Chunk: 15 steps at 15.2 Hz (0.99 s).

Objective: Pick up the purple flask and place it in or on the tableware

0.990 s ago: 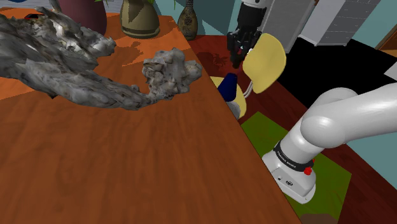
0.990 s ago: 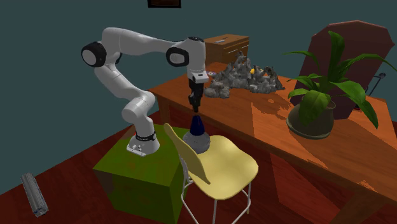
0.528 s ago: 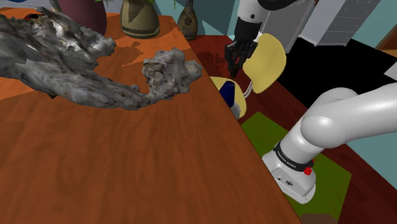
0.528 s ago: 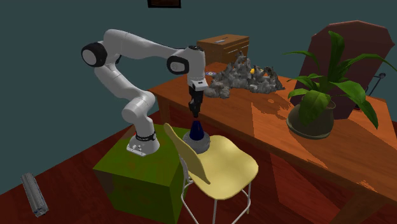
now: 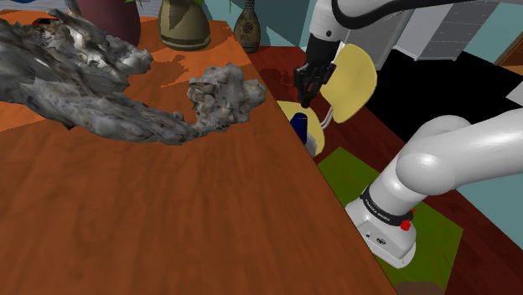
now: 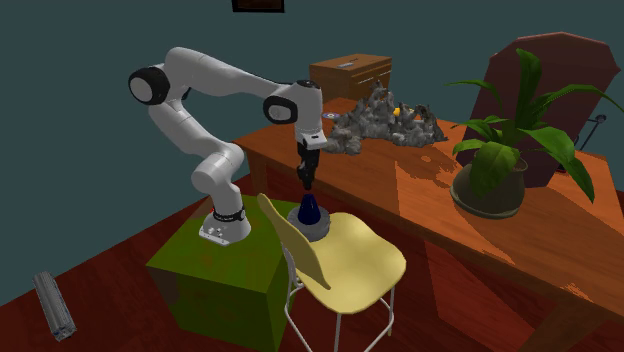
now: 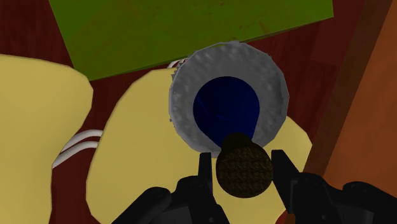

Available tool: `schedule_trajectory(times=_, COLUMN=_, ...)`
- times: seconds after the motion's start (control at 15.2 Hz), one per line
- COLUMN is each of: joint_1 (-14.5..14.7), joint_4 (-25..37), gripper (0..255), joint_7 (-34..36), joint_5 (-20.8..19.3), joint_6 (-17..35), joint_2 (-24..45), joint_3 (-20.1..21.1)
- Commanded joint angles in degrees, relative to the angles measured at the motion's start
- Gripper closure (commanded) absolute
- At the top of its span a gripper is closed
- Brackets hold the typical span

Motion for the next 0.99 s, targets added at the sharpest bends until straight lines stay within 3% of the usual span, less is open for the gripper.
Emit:
schedule_trajectory(times=0.0, joint_1=0.00, joint_4=-0.02, gripper=255, joint_7=0.00, joint_5=0.00, joint_6=0.05, joint_2=-0.01, joint_3=0.00)
schedule_trajectory(times=0.13, joint_1=0.00, joint_4=-0.02, gripper=255, joint_7=0.00, joint_5=0.00, joint_6=0.05, joint_2=-0.01, joint_3=0.00)
schedule_trajectory(times=0.2, joint_1=0.00, joint_4=-0.01, gripper=0, joint_7=0.00, joint_5=0.00, joint_6=0.05, joint_2=-0.01, joint_3=0.00)
schedule_trajectory(times=0.53, joint_1=0.00, joint_4=-0.01, gripper=0, joint_7=0.00, joint_5=0.00, joint_6=0.04, joint_2=-0.01, joint_3=0.00)
schedule_trajectory(times=0.79, joint_1=-0.10, joint_4=6.81, gripper=0, joint_7=0.04, joint_5=-0.23, joint_6=-7.55, joint_2=-0.78, joint_3=-0.27)
schedule_trajectory(times=0.92, joint_1=-0.10, joint_4=6.80, gripper=0, joint_7=0.04, joint_5=-0.23, joint_6=-7.55, joint_2=-0.79, joint_3=-0.27)
